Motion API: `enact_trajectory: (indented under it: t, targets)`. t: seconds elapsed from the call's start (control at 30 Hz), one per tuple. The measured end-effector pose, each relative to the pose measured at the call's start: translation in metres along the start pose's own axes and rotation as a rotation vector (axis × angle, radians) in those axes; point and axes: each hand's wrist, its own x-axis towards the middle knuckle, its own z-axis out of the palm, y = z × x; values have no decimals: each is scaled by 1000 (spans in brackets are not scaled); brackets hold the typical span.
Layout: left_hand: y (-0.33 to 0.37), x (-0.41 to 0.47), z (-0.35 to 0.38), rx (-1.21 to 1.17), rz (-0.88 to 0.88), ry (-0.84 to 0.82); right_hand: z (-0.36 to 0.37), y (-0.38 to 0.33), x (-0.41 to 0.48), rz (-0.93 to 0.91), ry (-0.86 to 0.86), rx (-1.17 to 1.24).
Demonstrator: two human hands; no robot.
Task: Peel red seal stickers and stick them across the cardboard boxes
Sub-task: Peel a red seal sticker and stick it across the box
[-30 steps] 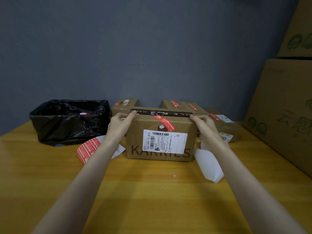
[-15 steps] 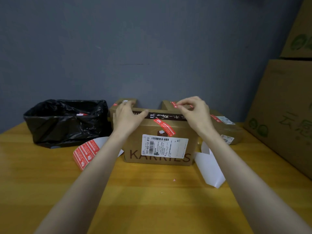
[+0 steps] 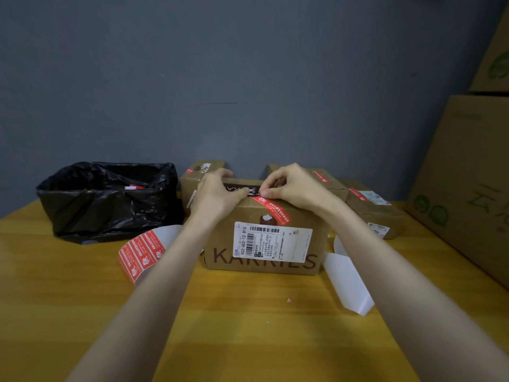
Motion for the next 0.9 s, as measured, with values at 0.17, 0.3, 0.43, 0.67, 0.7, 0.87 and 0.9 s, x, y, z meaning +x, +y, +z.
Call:
enact_trajectory:
  t: [0.17, 0.3, 0.43, 0.67, 0.7, 0.87, 0.9]
  targets:
    - [-1, -2, 0, -4, 11, 5, 1, -4, 0, 6, -59, 12]
    - [0, -1, 0, -9, 7, -3, 3, -6, 3, 16, -79, -19]
    - [0, -2, 0, -16, 2, -9, 6, -4, 6, 18, -107, -79]
    - [-1, -1, 1, -34, -23, -16, 3, -4, 4, -37, -153, -149]
    - [-1, -1, 1, -35, -26, -16, 3, -3, 4, -36, -143, -128]
    - [-1, -1, 1, -33, -22, -17, 2, 0, 4, -29, -76, -18]
    - [-1, -1, 1, -32, -21, -16, 3, 0, 4, -25, -86, -29]
